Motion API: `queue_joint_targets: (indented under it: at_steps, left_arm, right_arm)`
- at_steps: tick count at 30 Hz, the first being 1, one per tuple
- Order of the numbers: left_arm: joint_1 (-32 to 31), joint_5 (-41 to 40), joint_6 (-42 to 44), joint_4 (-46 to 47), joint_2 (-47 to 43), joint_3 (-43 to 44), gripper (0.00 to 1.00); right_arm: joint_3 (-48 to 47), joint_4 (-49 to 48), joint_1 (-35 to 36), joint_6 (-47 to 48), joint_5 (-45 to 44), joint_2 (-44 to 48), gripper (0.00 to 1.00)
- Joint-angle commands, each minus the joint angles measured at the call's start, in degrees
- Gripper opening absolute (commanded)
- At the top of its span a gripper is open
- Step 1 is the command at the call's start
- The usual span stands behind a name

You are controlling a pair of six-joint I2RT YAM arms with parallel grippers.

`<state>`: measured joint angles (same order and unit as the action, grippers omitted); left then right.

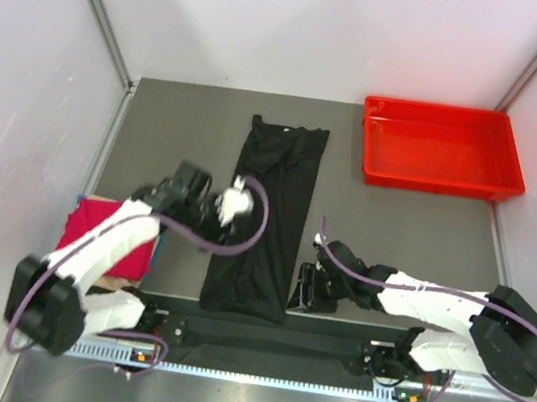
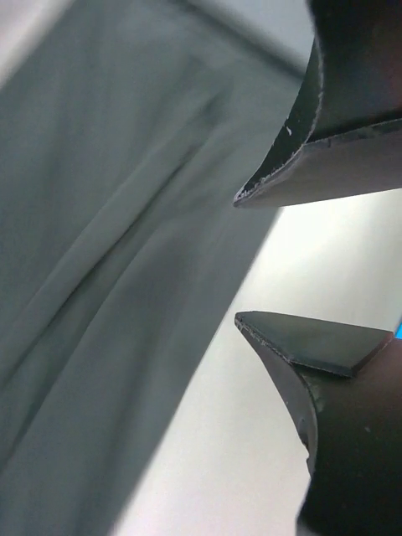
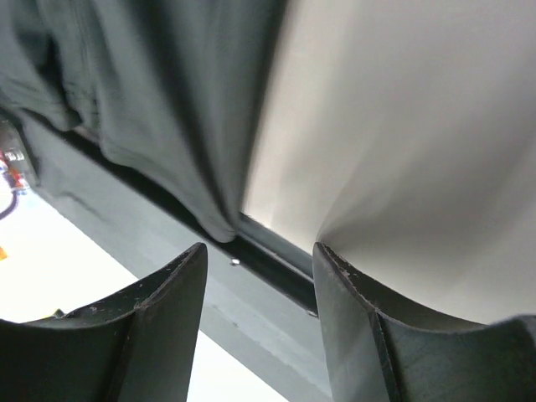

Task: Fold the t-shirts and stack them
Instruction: Fold the tshirt

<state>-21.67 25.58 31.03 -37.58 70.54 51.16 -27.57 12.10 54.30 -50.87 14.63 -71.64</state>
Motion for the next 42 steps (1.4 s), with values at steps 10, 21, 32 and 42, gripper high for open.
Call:
queue_joint_targets:
  at_steps: [10, 21, 32, 42]
  left_arm:
    - [-4.51, 5.18, 28.38, -14.62, -23.43, -19.24, 0.77]
    - [-10.75, -1.24, 39.1, -15.41, -20.02, -21.71, 0.79]
    - [-13.66, -7.74, 45.16, -16.21, -20.88, -21.71, 0.9]
    - [-14.89, -7.04, 53.69, -17.79, -39.07, -27.95, 0.96]
  right_arm:
    - [5.07, -11.65, 7.21, -10.56, -4.79, 1.68, 0.51]
    - [1.73, -13.94, 8.27, -11.53, -7.87, -2.54, 0.49]
    - [2.17, -21.76, 11.09, -15.66, -6.9, -6.58, 0.47]
    - [2.17, -22.13, 11.09, -15.75, -4.17, -8.18, 0.47]
